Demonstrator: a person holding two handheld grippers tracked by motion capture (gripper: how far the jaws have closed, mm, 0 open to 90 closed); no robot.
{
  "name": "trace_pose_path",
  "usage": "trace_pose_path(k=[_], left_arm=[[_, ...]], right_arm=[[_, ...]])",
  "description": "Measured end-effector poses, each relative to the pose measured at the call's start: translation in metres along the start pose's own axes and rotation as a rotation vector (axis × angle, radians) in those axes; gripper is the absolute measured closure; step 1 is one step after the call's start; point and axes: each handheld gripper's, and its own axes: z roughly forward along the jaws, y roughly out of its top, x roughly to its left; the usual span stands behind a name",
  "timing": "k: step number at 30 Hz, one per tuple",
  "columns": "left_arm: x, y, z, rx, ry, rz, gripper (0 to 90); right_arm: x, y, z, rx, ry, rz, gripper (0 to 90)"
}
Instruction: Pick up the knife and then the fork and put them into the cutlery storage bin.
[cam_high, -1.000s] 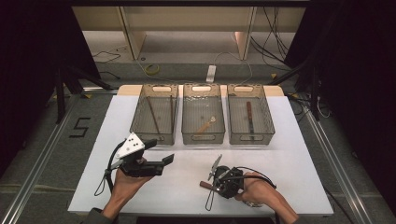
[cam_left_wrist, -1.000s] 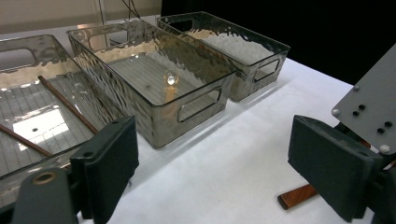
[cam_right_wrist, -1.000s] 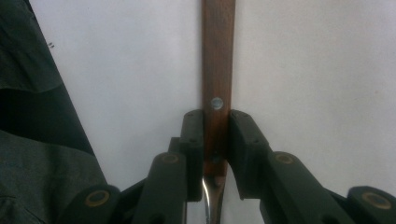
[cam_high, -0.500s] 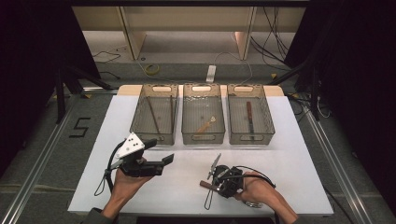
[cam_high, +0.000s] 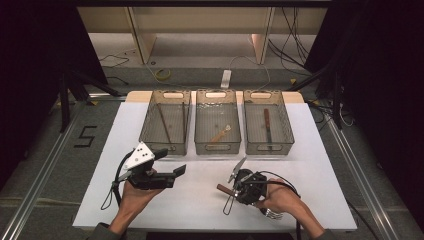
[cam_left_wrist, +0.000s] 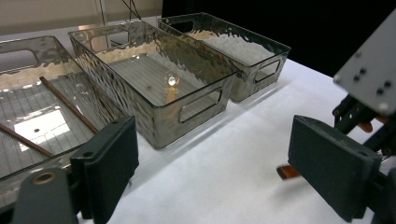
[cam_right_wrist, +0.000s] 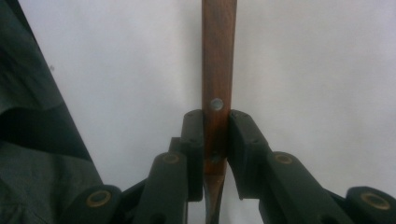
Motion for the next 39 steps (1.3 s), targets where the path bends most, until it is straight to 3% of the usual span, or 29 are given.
trace_pose_path(k=[8, 9, 14, 26, 34, 39], left_arm=[[0.000, 0.000, 0.000, 0.000, 0.001, -0.001, 15.7], [0.000, 0.000, 0.000, 0.000, 0.001, 0.000, 15.7], [0.000, 0.000, 0.000, -0.001, 0.002, -0.001, 15.7], [0.000, 0.000, 0.000, -0.003, 0.003, 0.000, 15.7], [0.000, 0.000, 0.000, -0.002, 0.003, -0.003, 15.7], [0.001, 0.000, -0.001, -0.003, 0.005, -0.004, 15.7]], right_arm=[[-0.012, -0.004, -0.017, -0.060, 0.003, 0.052, 77.2], [-0.014, -0.005, -0.018, -0.065, 0.004, 0.041, 77.2], [-0.022, -0.006, -0.030, -0.139, 0.016, 0.100, 77.4], [-0.028, -0.008, -0.034, -0.162, 0.003, 0.124, 77.4], [-0.034, -0.014, -0.044, -0.214, -0.004, 0.152, 77.4], [-0.045, -0.021, -0.060, -0.276, -0.009, 0.194, 77.5]])
